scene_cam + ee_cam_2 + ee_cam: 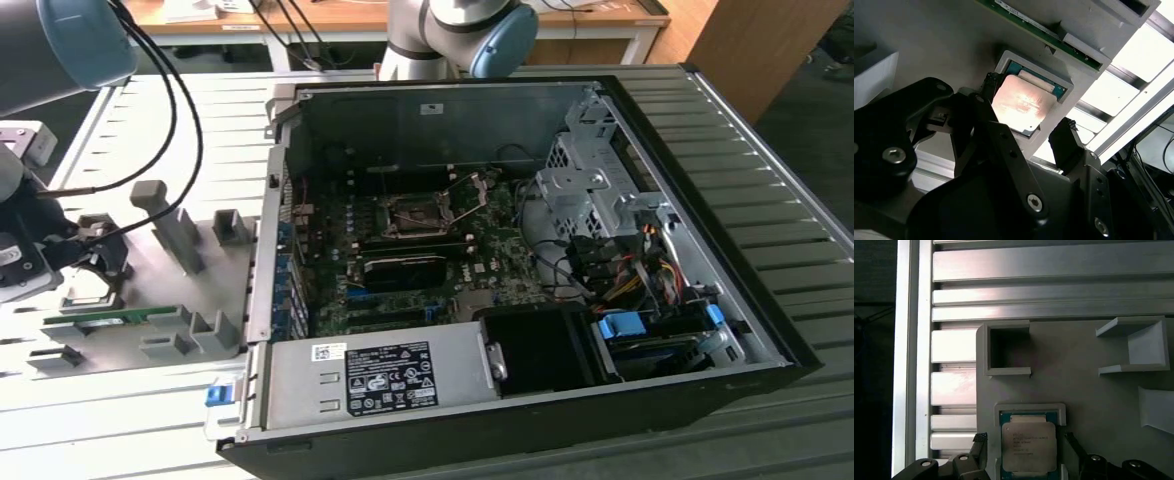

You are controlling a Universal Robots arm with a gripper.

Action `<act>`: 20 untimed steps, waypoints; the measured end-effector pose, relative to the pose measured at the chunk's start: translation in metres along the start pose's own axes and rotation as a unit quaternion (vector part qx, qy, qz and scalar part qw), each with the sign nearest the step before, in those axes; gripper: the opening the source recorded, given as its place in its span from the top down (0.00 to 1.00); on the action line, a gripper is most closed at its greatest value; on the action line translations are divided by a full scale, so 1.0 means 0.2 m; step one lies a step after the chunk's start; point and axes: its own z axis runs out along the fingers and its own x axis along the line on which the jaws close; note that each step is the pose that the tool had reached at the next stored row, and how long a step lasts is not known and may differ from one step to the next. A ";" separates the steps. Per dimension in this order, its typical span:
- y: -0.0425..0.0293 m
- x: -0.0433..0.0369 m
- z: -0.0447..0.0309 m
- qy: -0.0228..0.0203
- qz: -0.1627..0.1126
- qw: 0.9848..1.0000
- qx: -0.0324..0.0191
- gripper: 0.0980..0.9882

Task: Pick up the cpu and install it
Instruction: 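Pick up the cpu and move it towards the insertion slot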

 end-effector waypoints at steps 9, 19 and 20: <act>-0.001 -0.001 0.016 -0.002 -0.001 1.000 0.000 0.32; -0.002 -0.001 0.020 -0.002 -0.006 1.000 0.000 0.32; -0.002 -0.001 0.021 -0.002 -0.006 1.000 0.000 0.32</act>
